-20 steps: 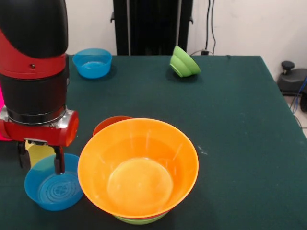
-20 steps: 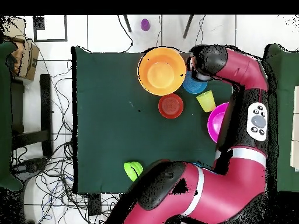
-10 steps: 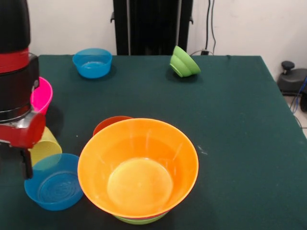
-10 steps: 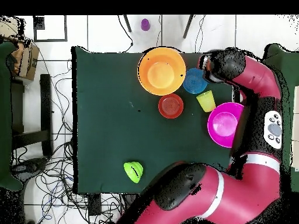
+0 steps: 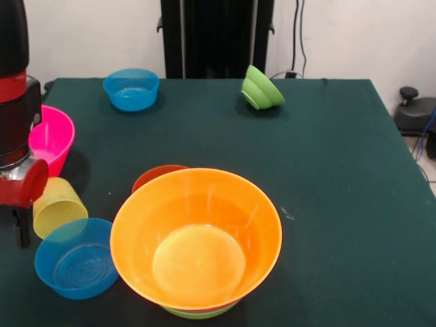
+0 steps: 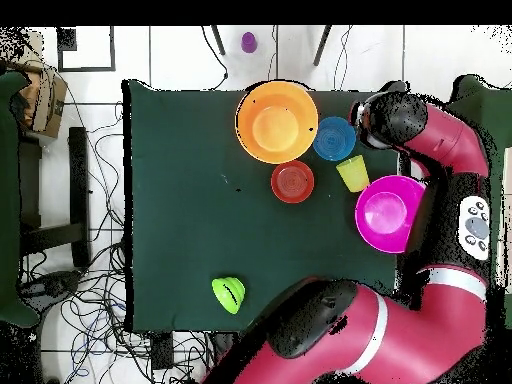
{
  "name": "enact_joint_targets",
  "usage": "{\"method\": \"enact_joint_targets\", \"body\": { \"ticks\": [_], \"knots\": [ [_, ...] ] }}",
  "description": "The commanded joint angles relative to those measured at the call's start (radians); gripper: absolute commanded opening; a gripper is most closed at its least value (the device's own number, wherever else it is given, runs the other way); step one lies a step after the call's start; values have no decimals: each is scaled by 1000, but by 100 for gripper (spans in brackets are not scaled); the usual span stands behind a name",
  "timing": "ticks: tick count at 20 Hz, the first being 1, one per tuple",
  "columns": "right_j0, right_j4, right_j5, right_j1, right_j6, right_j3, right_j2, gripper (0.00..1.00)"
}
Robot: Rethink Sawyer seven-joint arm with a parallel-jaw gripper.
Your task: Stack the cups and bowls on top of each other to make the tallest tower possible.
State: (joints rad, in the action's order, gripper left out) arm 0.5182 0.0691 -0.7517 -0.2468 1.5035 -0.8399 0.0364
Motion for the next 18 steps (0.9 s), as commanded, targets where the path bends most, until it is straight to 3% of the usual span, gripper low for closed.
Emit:
{"method": "enact_joint_targets", "body": {
  "ticks": [1, 7, 18],
  "knots": [
    [-89, 95, -54, 70, 49, 1, -30, 100],
    [-114, 100, -69, 91, 30, 41, -57, 100],
    [-99, 67, 44, 110, 40, 3, -44, 100]
  ]
}}
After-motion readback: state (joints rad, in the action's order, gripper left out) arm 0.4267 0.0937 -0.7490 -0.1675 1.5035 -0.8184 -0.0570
